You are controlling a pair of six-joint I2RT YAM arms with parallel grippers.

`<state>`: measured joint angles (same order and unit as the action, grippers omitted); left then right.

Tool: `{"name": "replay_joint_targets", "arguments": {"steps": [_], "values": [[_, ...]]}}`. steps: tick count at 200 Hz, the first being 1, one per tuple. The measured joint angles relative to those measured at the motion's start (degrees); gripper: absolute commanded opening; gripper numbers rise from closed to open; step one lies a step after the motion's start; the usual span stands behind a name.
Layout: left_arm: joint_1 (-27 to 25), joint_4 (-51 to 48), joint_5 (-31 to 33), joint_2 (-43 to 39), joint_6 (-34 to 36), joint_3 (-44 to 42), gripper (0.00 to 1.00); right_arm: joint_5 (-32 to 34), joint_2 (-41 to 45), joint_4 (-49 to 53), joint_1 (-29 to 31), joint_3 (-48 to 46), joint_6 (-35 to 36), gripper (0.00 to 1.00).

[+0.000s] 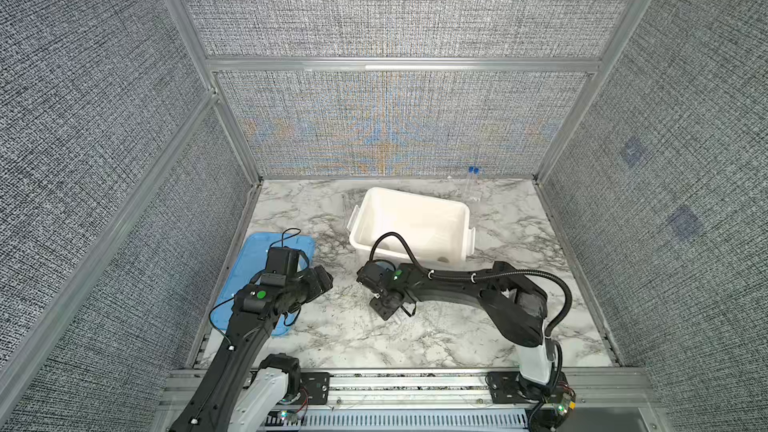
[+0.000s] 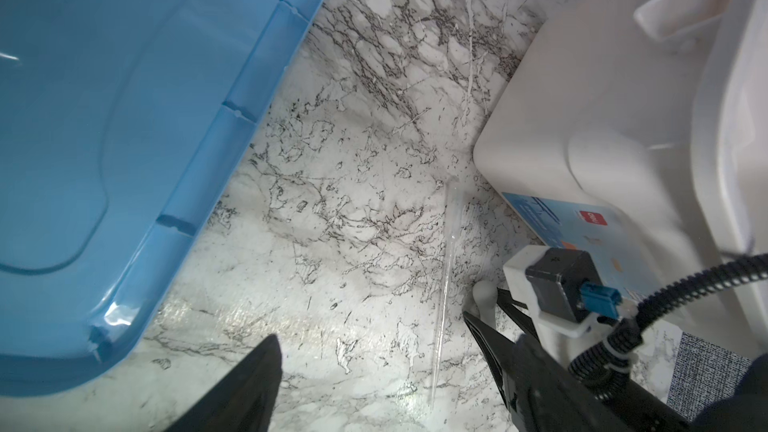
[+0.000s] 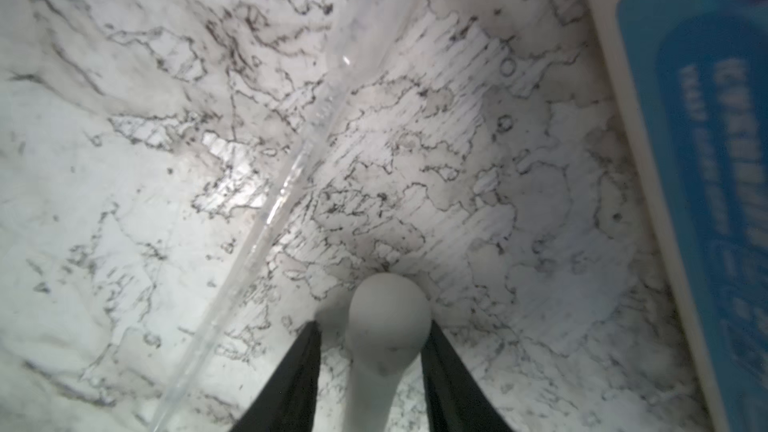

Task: Organize the chemistry lab equipment
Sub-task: 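Close the right gripper on the pestle and lift it, then carry the pestle over the bin and lower it inside with the right gripper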

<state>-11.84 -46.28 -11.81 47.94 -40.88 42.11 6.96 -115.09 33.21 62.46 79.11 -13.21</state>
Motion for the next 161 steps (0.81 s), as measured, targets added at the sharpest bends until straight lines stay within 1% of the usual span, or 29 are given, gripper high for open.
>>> {"name": "replay_joint_targets", "arguments": {"steps": [26,42,75,100,127,161], "values": [[0.3,0.0,-0.4,0.0,0.3,0.1,0.88,-0.7,0.1,-0.9,0.1,-0.3,0.0,0.27],[0.6,-0.1,-0.4,0.4,0.5,0.5,0.88,-1.1,0.7,-1.5,0.0,-1.0,-0.2,0.23],[0.8,0.1,-0.8,-0.2,0.6,-0.2,0.88,-2.0,3.4,-1.2,0.2,-2.5,-1.3,0.21],[1.1,0.4,-1.9,-0.1,0.5,-0.4,0.88,-2.8,7.9,-0.3,0.2,-2.4,-2.2,0.19],[1.2,1.0,-3.4,-0.4,0.3,-1.6,0.88,-3.9,14.6,1.6,-0.5,0.0,-2.8,0.17],[1.4,1.9,-5.3,0.1,-0.2,-2.0,0.88,-4.7,22.3,3.7,-4.8,4.5,-2.5,0.13]]}}
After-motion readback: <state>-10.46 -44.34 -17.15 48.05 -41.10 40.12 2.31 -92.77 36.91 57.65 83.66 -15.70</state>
